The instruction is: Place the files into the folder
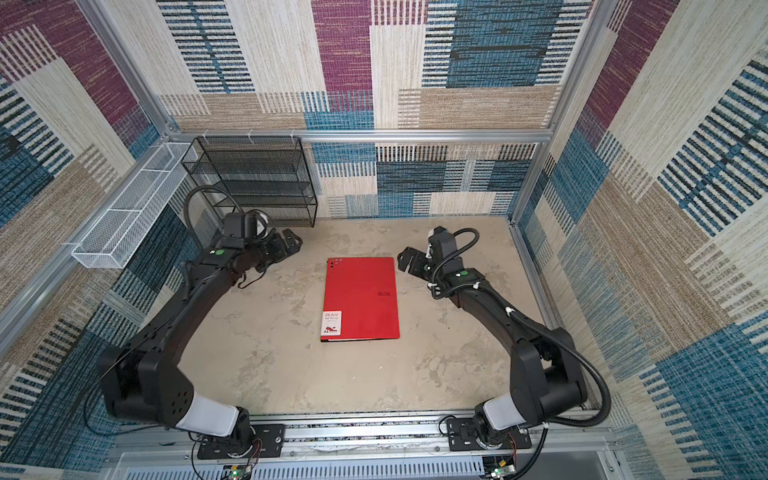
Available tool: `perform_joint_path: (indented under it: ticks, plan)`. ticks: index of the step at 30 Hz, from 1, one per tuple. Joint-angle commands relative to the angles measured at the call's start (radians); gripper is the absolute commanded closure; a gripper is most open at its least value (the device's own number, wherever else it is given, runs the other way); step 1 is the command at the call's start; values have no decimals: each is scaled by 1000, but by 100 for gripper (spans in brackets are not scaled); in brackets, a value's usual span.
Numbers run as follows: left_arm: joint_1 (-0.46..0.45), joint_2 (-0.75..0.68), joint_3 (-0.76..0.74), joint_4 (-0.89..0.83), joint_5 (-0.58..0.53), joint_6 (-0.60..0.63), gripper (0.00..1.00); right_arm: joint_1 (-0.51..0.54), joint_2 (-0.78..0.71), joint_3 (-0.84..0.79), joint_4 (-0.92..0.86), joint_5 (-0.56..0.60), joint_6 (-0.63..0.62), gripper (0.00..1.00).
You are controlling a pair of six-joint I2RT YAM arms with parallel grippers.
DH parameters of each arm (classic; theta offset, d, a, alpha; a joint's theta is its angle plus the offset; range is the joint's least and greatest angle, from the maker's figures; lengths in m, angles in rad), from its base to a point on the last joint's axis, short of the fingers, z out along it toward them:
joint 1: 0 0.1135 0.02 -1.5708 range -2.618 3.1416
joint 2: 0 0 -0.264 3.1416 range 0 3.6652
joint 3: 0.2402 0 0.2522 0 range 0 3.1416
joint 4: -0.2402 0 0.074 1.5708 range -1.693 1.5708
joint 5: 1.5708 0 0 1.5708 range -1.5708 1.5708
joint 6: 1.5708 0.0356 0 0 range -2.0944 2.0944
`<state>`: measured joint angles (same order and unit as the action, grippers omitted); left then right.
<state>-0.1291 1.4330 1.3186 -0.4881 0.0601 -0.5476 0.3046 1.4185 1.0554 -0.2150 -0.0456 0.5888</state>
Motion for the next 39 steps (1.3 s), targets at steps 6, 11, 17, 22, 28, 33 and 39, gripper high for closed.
perform_joint_path:
  ticks: [6,11,17,22,28,33,39]
  plan:
    - [76,-266,-517,294,-560,195,1,-99,-330,-513,673,327,-452,0]
    - [109,-248,-729,602,-597,281,4,-119,-303,-688,902,398,-512,0]
    - [111,-123,-974,1198,-525,405,1,-193,-107,-791,1187,360,-536,0]
    - [148,-10,-889,1150,-339,433,1,-237,-13,-813,1347,248,-606,0]
    - [151,86,-924,1325,-239,489,0,-331,131,-898,1615,86,-565,0]
    - [149,101,-903,1312,-244,493,0,-332,125,-860,1540,47,-577,0]
    - [146,93,-908,1312,-243,494,0,-328,112,-841,1486,16,-597,0]
